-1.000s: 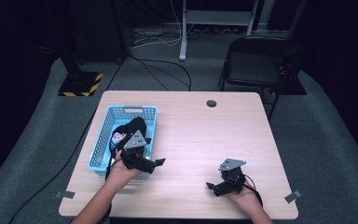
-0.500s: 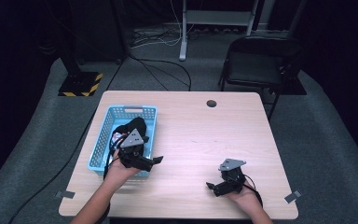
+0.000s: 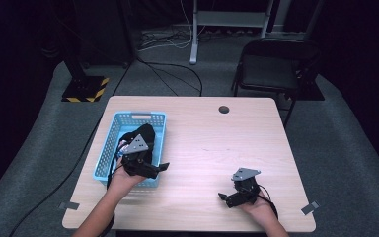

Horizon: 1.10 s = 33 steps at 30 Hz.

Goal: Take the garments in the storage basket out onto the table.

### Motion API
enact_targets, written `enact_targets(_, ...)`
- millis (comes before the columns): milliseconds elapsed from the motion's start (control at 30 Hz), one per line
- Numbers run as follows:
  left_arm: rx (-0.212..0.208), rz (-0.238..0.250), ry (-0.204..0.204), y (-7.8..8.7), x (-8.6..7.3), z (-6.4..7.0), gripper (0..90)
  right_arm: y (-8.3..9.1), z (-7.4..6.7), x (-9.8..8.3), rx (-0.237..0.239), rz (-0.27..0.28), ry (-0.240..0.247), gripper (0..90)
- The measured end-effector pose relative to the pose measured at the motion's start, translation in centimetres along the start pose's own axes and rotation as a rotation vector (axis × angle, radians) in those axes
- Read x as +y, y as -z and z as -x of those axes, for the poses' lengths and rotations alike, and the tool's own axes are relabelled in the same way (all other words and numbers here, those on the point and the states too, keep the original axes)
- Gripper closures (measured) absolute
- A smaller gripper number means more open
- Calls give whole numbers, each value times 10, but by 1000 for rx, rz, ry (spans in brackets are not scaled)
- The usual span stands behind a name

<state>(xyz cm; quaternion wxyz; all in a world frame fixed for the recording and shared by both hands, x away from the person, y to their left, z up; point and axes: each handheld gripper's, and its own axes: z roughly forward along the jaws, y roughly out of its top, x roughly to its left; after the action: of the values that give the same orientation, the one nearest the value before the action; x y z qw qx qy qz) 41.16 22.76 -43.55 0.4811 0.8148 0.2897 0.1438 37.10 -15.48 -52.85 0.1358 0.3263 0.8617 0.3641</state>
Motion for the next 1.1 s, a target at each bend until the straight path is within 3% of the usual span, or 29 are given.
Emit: enact_targets(1100, 71, -12, 49, 10, -9, -24, 40, 0, 0, 0, 0, 0, 0, 20)
